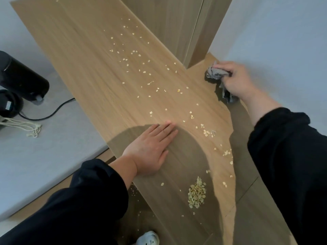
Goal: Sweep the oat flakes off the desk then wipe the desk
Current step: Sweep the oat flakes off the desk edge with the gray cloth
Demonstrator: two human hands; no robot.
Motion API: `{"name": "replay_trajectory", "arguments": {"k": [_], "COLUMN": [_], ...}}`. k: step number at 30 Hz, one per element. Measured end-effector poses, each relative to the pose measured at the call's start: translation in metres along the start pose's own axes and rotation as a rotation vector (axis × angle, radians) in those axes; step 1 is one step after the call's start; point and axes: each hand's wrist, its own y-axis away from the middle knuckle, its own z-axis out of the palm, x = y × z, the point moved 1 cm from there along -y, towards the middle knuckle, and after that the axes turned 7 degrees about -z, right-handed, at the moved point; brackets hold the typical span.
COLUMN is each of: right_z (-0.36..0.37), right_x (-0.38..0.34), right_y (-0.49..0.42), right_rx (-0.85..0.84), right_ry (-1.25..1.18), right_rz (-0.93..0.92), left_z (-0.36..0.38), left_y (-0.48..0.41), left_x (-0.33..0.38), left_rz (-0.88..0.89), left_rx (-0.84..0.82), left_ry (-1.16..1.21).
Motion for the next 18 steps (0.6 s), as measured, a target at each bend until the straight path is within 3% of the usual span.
{"name": "replay_trajectory", "arguments": {"k": [4,8,10,12,15,18], "right_z": [0.026,0.037,0.019,-0.012,-0.055,-0.069], "right_x": [-0.003,-0.025,-0.03,-0.025,0.003,0.052], "right_y": [0.007,0.062,0.084,0.093,0.105,0.131], "right_rx": [-0.118,-0.349,-0.346,-0.212,-0.11,-0.256], "right_ry": [0.028,0.014,-0.091,-0.156,0.017,0.326], "right_rz": [-0.054,-0.205,-0.135,-0.012,-0.032,0.021], "left_z": [0.0,-0.002,-0.003,-0.003,-0.001,0.001], "left_y": [0.0,0.0,0.0,0.0,-0.001,-0.002], "left_x": [0.0,0.0,0.001,0.002,0.0,-0.002], "left_rz": [-0.006,-0.014,-0.012,-0.011,0.0,-0.01], "left_rx": [-0.006,-0.028,-0.05,-0.058,-0.062,-0.048], "left_ry": [-0.012,-0.02,-0.022,-0.013,-0.007,0.041]}}
